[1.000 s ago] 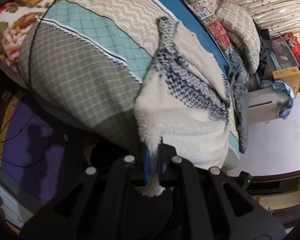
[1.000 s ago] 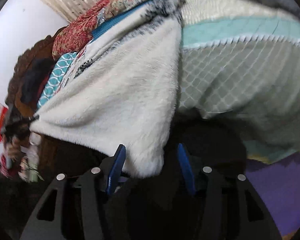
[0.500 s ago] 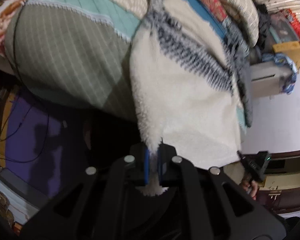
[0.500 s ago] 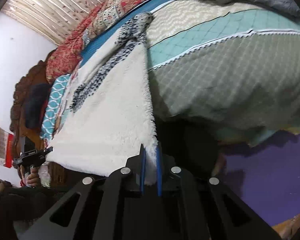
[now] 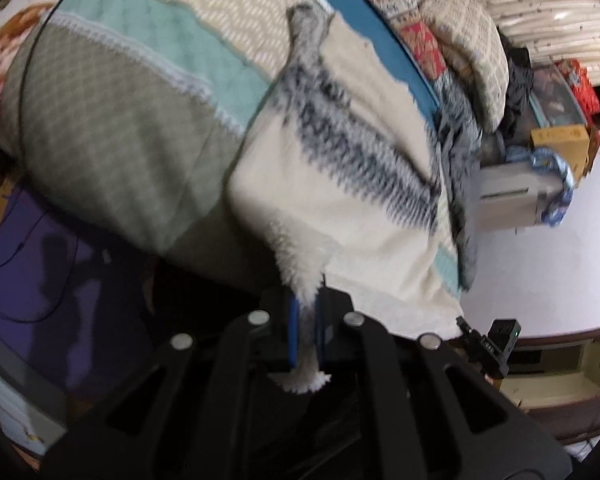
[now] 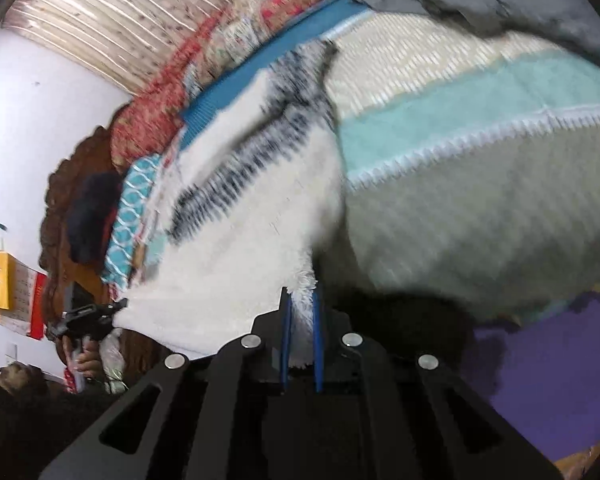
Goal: Fold large clothes
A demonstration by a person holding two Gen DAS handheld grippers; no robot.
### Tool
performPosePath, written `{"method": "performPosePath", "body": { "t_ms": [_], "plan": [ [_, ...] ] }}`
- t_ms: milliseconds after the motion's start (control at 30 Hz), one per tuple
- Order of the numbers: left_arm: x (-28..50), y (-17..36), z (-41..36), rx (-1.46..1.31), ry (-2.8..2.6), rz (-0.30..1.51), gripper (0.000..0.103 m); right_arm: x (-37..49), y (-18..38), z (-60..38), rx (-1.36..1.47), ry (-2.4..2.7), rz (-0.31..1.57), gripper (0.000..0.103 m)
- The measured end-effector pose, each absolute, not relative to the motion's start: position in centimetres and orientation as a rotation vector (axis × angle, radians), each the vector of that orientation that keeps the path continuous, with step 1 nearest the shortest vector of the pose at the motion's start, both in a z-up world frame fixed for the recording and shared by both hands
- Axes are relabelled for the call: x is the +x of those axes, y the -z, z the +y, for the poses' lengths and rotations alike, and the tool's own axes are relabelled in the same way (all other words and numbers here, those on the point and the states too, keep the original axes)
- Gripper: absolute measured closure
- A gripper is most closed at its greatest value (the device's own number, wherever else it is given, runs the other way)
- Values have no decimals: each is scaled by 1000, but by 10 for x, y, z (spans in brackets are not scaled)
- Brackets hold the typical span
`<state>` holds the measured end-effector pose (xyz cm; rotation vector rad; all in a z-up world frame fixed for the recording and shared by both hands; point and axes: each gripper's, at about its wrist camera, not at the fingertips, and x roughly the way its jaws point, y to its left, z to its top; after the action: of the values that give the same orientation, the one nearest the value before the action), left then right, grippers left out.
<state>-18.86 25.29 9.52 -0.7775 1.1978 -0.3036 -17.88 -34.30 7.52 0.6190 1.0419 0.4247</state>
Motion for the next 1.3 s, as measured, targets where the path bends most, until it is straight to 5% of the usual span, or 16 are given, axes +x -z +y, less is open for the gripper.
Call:
{"method": "performPosePath", "body": {
  "t_ms": [267,333,467,533,667,833,1033,1300],
  "plan": [
    [-50,-89,256,-905,189,1192,96,-14,-68,-346,789,-333,1023,65],
    [-14,-78,253,-872,131,1216,84,20,-53,-356,811,-206,1011,64],
    [35,-45,253,-808,-13,1305,82,56,-24,-375,899,-11,987,62],
    [35,-49,258,-826,19,1284,81,48,-27,-379,942,-38,920,61],
    [20,-87,271,-767,101,1148,58,26,-56,-349,754,-252,896,58],
    [-18,-122,286,-763,224,990,58,18,-72,-246,491,-553,1013,58],
    [-39,-110,219,-510,392,1084,58,57,-32,-106,264,-716,1235,58],
    [-38,-98,205,-428,289,1084,58,120,-36,-121,735,-663,1076,58]
  ]
}}
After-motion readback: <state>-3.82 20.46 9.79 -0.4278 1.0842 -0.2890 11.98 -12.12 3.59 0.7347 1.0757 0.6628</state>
